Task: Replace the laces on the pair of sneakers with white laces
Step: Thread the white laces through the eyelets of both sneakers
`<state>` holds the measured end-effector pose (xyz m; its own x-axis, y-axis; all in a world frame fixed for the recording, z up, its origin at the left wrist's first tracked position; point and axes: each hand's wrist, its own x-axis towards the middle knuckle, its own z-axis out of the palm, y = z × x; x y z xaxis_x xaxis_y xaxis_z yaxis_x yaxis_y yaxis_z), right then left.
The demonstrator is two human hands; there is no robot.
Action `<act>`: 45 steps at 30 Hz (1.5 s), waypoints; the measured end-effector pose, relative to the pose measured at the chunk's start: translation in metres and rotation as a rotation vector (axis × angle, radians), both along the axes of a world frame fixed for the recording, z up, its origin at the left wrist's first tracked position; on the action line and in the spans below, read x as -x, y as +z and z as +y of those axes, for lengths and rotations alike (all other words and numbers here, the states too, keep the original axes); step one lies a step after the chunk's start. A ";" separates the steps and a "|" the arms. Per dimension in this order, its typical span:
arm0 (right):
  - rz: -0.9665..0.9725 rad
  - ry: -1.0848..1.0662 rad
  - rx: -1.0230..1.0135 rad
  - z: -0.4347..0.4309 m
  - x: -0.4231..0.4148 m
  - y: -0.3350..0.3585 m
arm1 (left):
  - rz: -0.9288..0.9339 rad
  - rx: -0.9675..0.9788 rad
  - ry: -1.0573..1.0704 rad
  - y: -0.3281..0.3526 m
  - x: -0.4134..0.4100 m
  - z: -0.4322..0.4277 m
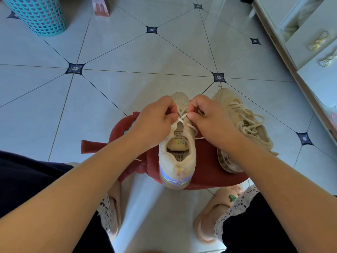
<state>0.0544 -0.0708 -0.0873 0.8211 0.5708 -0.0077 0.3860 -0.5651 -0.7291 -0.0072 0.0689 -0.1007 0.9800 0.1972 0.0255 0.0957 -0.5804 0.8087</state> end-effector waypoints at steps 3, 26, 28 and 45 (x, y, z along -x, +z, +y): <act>-0.145 0.069 0.154 -0.007 -0.004 0.002 | -0.030 -0.144 -0.074 0.004 0.001 0.008; -0.584 0.123 0.517 -0.019 0.001 0.009 | 0.032 -0.096 0.173 0.003 0.003 0.019; -0.592 0.115 0.510 -0.020 -0.001 0.007 | 0.039 -0.147 0.156 0.004 0.004 0.019; -0.382 -0.046 0.323 -0.015 -0.003 0.003 | 0.090 -0.113 0.169 0.003 0.005 0.026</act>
<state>0.0570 -0.0862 -0.0841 0.8240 0.5520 0.1277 0.5606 -0.7614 -0.3256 -0.0121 0.0948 -0.0974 0.9325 0.3600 -0.0294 0.2683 -0.6360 0.7235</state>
